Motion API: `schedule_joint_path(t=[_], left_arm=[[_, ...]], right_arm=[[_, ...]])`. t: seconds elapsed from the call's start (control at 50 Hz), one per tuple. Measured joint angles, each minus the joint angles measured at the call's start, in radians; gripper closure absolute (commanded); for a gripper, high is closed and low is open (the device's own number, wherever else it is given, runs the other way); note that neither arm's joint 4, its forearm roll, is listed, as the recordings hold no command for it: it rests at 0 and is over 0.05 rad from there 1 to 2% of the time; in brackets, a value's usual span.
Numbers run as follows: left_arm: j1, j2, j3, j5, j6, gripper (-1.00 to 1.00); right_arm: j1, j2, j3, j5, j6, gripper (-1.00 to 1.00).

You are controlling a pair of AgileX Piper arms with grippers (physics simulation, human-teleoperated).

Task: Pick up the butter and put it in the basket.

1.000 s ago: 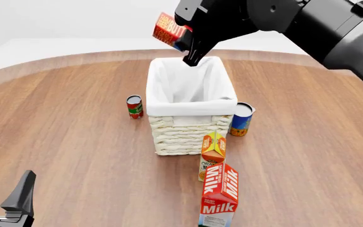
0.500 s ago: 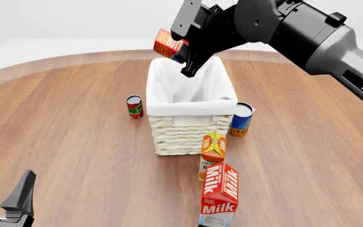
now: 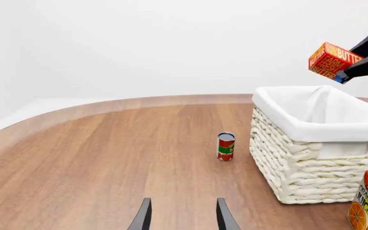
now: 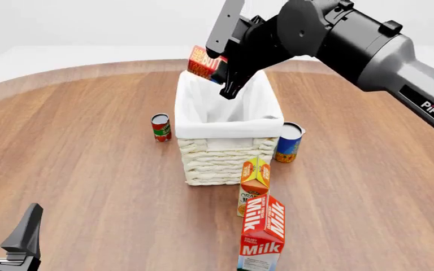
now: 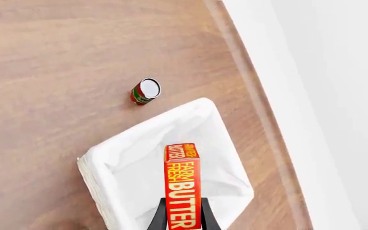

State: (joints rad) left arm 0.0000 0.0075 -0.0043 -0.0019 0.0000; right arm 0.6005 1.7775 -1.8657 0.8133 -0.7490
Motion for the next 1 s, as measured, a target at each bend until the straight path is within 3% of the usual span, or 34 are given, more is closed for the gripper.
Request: schedule_joint_path(t=[1.0], left_arm=[[0.000,0.000,0.000,0.000,0.000,-1.00]], right_arm=[[-0.031,0.043,0.047,0.026,-0.056,1.00]])
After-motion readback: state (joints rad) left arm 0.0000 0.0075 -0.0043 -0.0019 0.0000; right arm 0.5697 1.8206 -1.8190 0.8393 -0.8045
